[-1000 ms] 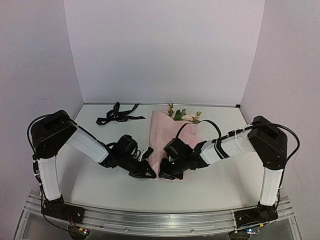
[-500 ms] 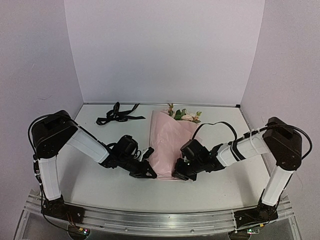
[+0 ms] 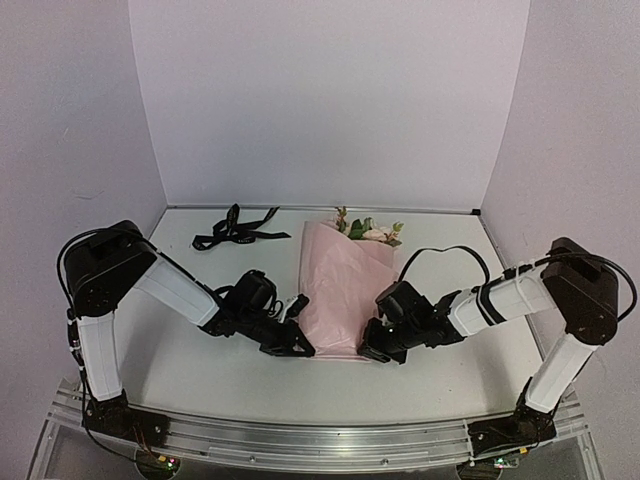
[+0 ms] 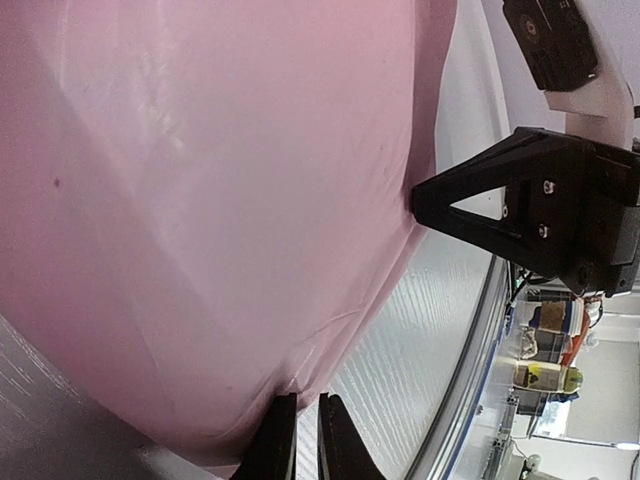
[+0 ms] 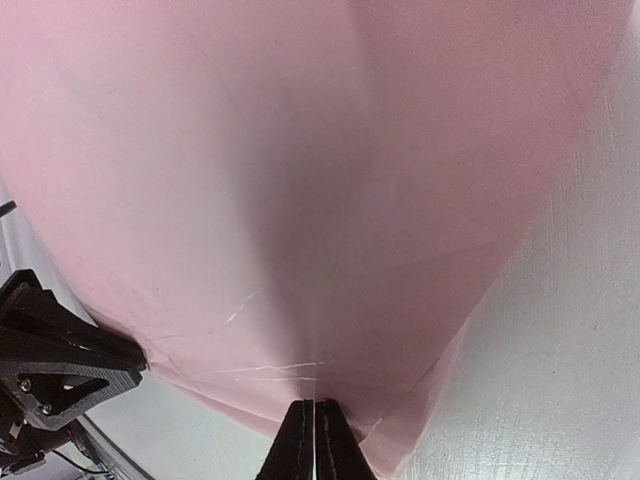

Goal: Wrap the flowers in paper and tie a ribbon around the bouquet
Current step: Press the fold line on the folded wrapping paper.

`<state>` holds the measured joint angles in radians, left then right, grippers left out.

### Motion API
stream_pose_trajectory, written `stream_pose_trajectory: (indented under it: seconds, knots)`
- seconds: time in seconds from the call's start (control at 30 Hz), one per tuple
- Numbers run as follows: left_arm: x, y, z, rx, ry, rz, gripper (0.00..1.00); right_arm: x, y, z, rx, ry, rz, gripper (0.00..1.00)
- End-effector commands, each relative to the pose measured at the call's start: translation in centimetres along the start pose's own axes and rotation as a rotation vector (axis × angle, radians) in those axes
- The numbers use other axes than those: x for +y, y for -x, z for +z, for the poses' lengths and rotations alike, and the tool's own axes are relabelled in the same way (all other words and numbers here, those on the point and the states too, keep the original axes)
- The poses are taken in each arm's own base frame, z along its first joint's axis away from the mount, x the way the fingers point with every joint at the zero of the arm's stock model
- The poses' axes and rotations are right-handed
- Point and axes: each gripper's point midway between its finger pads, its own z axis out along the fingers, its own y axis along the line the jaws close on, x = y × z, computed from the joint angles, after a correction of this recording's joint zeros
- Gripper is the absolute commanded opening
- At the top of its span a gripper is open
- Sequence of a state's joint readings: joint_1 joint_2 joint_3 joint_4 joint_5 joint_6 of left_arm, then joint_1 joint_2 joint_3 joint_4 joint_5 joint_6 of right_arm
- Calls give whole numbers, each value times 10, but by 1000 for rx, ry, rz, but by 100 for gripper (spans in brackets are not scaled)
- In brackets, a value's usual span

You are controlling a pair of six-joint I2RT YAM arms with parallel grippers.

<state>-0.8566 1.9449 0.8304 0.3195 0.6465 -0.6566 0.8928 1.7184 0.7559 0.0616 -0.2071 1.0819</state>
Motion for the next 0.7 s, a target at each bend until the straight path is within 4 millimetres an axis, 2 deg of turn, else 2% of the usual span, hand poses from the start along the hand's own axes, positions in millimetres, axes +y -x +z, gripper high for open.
stream_pose_trajectory:
  seconds: [0.0, 0.17, 0.27, 0.37, 0.5, 0.67]
  knots:
    - [4, -8, -4, 41, 63, -54, 13, -21, -2, 1, -3, -75, -6, 3]
    - [-47, 37, -28, -35, -49, -1, 23, -36, -8, 0, 20, -136, -19, 3]
    - [-56, 58, -35, -48, -80, 22, 22, -38, -8, -1, 21, -148, -25, 3]
    - [-43, 71, -31, -36, -102, -2, 18, -40, -9, 1, 27, -155, -26, 3]
    - [-28, 79, -25, -25, -149, -39, 17, -42, -11, 3, 37, -162, -23, 3]
    - [11, 91, -19, -50, -137, -125, 17, -43, -13, 6, 52, -168, -27, 3]
